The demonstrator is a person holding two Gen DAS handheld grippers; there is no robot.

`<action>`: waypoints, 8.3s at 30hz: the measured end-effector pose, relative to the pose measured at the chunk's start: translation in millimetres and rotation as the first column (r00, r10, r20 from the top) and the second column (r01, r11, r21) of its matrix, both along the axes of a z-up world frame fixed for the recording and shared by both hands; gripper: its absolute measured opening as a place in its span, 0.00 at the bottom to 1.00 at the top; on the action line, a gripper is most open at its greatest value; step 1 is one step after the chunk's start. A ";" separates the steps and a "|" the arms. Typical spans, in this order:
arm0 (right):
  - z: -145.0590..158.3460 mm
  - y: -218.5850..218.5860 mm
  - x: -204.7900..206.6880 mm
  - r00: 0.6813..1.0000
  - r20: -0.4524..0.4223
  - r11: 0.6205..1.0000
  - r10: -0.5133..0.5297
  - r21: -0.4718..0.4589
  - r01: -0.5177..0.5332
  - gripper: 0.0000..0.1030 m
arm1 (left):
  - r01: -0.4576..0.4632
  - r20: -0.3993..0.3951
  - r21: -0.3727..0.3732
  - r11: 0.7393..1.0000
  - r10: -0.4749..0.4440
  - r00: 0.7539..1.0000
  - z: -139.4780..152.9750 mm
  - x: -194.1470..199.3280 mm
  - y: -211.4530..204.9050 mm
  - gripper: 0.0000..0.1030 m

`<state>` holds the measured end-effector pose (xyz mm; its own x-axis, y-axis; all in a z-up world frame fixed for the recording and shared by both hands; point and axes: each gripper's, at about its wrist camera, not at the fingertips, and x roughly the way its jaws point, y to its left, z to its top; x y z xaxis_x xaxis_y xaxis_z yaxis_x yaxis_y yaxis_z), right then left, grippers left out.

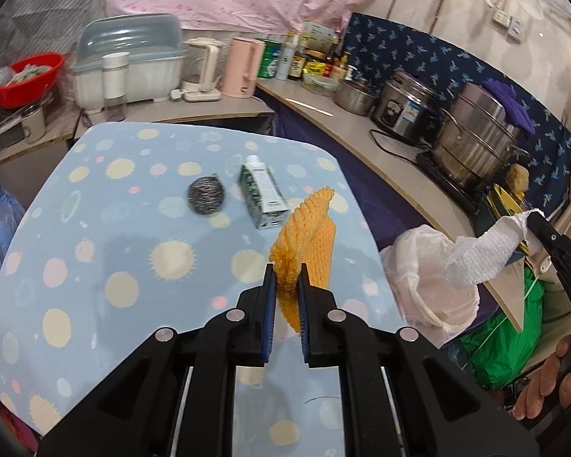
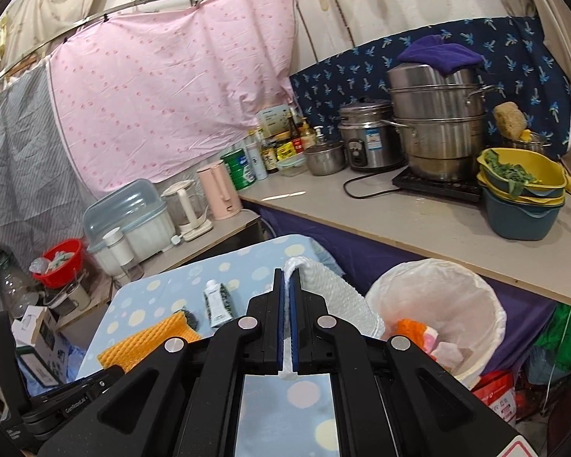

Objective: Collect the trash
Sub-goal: 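Carry the held mesh sleeve and paper towel over the white bin, then open both tools to drop the mesh sleeve and paper towel into the bin, then move both open tools back toward the steel scrubber and milk carton, then grasp the steel wool scrubber with the left tool while the right tool grasps the milk carton, then carry the held scrubber and milk carton over the white bin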

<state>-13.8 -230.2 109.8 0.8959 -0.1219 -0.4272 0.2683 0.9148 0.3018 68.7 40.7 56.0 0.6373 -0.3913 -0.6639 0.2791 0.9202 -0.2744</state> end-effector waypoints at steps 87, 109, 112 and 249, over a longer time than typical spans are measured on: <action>-102.7 -99.0 55.2 0.979 -0.200 0.995 -0.044 0.083 0.062 0.54 | 0.115 -0.082 0.145 0.983 -0.104 0.991 -60.7 56.7 -180.5 0.63; -136.7 16.0 151.0 0.943 -0.287 0.985 0.171 0.088 -0.151 0.59 | -0.097 -0.131 0.189 0.977 0.123 0.984 -98.6 122.3 -53.0 0.71; -145.0 33.1 166.4 0.932 -0.304 0.980 0.199 0.087 -0.181 0.61 | -0.134 -0.127 0.197 0.971 0.161 0.979 -104.1 133.3 -33.3 0.75; -111.8 -53.0 -2.3 0.988 -0.153 0.986 0.013 0.164 0.013 0.49 | 0.212 -0.103 0.141 0.967 -0.199 0.975 -61.4 0.7 -132.4 0.49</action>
<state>-16.1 -283.2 -1.9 0.8183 -0.0386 -0.5734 0.3230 0.8561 0.4034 69.4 -91.6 -5.4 0.4906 -0.3990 -0.7746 0.4476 0.8781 -0.1688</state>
